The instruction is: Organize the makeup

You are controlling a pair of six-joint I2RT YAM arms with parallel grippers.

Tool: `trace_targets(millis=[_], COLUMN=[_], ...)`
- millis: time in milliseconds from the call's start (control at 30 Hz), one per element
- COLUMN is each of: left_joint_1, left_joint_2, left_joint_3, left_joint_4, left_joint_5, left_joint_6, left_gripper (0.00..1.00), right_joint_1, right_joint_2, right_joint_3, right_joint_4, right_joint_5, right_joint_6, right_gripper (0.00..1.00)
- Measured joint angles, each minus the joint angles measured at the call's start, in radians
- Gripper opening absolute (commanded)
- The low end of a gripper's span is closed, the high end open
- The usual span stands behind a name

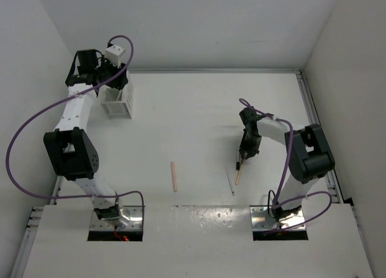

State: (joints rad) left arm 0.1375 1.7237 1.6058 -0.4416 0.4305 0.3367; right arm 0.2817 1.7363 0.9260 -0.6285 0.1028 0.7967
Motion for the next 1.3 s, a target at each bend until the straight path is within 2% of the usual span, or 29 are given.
trace_targets(millis=[67, 167, 400, 533, 667, 800, 900, 1100, 1200, 1300], left_joint_1=[0.000, 0.000, 0.000, -0.006, -0.032, -0.080, -0.126, -0.238, -0.282, -0.301], left_joint_2=[0.000, 0.000, 0.000, 0.000, 0.000, 0.000, 0.000, 0.006, 0.009, 0.011], left_joint_3=[0.000, 0.000, 0.000, 0.000, 0.000, 0.003, 0.021, 0.079, 0.083, 0.064], left_joint_4=[0.000, -0.001, -0.009, -0.029, -0.055, -0.077, -0.095, -0.093, -0.065, 0.005], left_joint_5=[0.000, 0.002, 0.016, 0.047, 0.109, 0.218, 0.319, 0.557, 0.668, 0.704], left_joint_6=[0.000, 0.000, 0.002, 0.014, 0.034, 0.052, 0.059, 0.073, 0.045, -0.021], left_gripper=[0.56, 0.56, 0.56, 0.56, 0.62, 0.72, 0.84, 0.98, 1.00, 1.00], right_joint_1=[0.000, 0.001, -0.004, -0.012, -0.017, 0.011, 0.051, 0.138, 0.174, 0.191], right_joint_2=[0.000, 0.006, 0.008, -0.008, -0.105, -0.235, -0.292, -0.264, -0.191, -0.111], right_joint_3=[0.000, 0.004, 0.009, 0.010, 0.044, 0.160, 0.271, 0.426, 0.478, 0.515], right_joint_4=[0.001, 0.000, -0.014, -0.064, -0.124, -0.096, -0.004, 0.306, 0.473, 0.616], right_joint_5=[0.002, 0.002, 0.011, 0.097, 0.173, 0.186, 0.145, -0.034, -0.151, -0.261], right_joint_6=[-0.001, 0.000, -0.025, -0.108, -0.223, -0.349, -0.417, -0.470, -0.456, -0.410], right_gripper=[0.15, 0.00, 0.00, 0.00, 0.00, 0.00, 0.00, 0.00, 0.00, 0.00])
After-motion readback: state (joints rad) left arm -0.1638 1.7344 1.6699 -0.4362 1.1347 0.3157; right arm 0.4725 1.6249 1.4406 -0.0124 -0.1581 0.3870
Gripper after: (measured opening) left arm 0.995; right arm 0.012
